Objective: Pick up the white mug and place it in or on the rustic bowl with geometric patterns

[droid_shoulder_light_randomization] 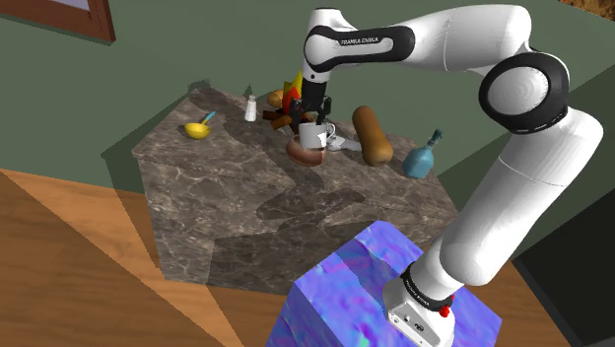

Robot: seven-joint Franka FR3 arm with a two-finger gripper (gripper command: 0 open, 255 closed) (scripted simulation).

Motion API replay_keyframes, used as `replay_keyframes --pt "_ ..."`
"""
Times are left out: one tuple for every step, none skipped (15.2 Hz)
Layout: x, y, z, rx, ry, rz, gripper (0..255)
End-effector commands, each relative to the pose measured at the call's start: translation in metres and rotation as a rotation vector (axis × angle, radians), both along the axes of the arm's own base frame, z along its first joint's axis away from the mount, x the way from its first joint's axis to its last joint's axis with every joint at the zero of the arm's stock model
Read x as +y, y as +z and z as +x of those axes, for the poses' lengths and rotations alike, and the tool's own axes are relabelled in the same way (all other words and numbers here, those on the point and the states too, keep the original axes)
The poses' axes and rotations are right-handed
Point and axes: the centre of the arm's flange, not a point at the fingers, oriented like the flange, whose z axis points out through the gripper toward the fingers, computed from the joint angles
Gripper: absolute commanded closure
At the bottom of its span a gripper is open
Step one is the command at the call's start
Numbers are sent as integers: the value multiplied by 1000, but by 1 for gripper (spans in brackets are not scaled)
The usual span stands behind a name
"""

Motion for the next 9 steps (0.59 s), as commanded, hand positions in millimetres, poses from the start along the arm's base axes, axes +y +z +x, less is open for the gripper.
replay_keyframes --pt "1 22 3 1 0 0 0" --pt "2 33 4 1 0 0 0" --pt "2 33 4 1 0 0 0" --pt "2 33 4 1 0 0 0" --pt "2 33 4 1 0 0 0" --pt "2 33 4 1 0 0 0" --pt "2 33 4 1 0 0 0" --pt "2 33 4 1 0 0 0" --pt "2 33 4 1 0 0 0"
